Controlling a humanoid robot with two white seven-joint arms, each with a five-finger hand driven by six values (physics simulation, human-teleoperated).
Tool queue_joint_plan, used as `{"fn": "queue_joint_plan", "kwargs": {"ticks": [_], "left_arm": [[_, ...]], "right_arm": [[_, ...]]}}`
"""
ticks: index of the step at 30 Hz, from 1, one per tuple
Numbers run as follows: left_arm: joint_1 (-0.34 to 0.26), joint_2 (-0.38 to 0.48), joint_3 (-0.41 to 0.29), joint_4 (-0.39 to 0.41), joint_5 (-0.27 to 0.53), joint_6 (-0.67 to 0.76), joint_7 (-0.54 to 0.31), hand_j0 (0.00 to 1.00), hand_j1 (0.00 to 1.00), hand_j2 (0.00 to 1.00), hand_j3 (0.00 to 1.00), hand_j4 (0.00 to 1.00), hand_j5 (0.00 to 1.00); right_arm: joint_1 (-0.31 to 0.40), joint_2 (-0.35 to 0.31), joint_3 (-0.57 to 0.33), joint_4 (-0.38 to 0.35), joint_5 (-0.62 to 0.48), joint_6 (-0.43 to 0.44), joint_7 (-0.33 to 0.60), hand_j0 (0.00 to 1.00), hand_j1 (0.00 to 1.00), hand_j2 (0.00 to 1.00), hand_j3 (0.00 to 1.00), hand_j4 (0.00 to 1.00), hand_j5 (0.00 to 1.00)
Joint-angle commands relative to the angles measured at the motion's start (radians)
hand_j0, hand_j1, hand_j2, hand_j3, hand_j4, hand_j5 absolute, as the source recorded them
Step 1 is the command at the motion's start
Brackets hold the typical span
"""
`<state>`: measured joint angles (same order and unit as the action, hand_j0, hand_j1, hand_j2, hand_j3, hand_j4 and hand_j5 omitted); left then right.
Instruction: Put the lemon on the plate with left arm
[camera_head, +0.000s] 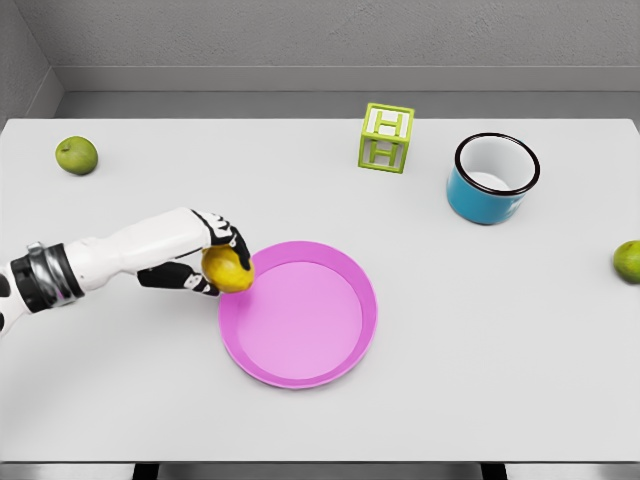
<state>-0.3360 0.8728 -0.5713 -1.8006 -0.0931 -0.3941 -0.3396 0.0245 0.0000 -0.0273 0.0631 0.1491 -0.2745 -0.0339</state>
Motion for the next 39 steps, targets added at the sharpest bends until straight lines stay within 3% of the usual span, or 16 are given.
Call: {"fn": "queue_joint_plan", "kwargs": {"ticks": [1,15,17,18,19,27,28,34,39], "left_arm": [[-0.002,-0.005,-0.001,0.0,0.006,-0.012,0.001,0.49,0.49,0.49,0.49,0.49,0.49],[-0.032,-0.046,-0.036,0.0,-0.007,-0.051,-0.001,0.49,0.49,0.49,0.49,0.49,0.49],[-0.032,-0.046,-0.036,0.0,-0.007,-0.051,0.001,0.59,0.59,0.59,0.59,0.59,0.59],[-0.032,-0.049,-0.036,0.0,-0.01,-0.049,0.001,0.92,0.92,0.92,0.92,0.92,0.92],[-0.031,-0.049,-0.036,0.0,-0.016,-0.049,0.001,1.0,1.0,1.0,1.0,1.0,1.0],[-0.032,-0.041,-0.021,0.0,-0.014,-0.135,0.008,1.0,1.0,1.0,1.0,1.0,1.0],[-0.035,-0.019,0.004,0.001,-0.011,-0.215,0.01,1.0,1.0,1.0,1.0,1.0,1.0],[-0.009,0.083,0.143,0.004,-0.01,-0.217,0.008,1.0,1.0,1.0,1.0,1.0,1.0],[0.127,0.097,0.32,0.026,-0.016,-0.217,0.008,1.0,1.0,1.0,1.0,1.0,1.0]], "right_arm": [[0.0,0.0,0.0,0.0,0.0,0.0,0.0,1.0,1.0,1.0,1.0,1.0,1.0],[0.0,0.0,0.0,0.0,0.0,0.0,0.0,1.0,1.0,1.0,1.0,1.0,1.0],[0.0,0.0,0.0,0.0,0.0,0.0,0.0,1.0,1.0,1.0,1.0,1.0,1.0],[0.0,0.0,0.0,0.0,0.0,0.0,0.0,1.0,1.0,1.0,1.0,1.0,1.0],[0.0,0.0,0.0,0.0,0.0,0.0,0.0,1.0,1.0,1.0,1.0,1.0,1.0],[0.0,0.0,0.0,0.0,0.0,0.0,0.0,1.0,1.0,1.0,1.0,1.0,1.0],[0.0,0.0,0.0,0.0,0.0,0.0,0.0,1.0,1.0,1.0,1.0,1.0,1.0],[0.0,0.0,0.0,0.0,0.0,0.0,0.0,1.0,1.0,1.0,1.0,1.0,1.0],[0.0,0.0,0.0,0.0,0.0,0.0,0.0,1.0,1.0,1.0,1.0,1.0,1.0]]}}
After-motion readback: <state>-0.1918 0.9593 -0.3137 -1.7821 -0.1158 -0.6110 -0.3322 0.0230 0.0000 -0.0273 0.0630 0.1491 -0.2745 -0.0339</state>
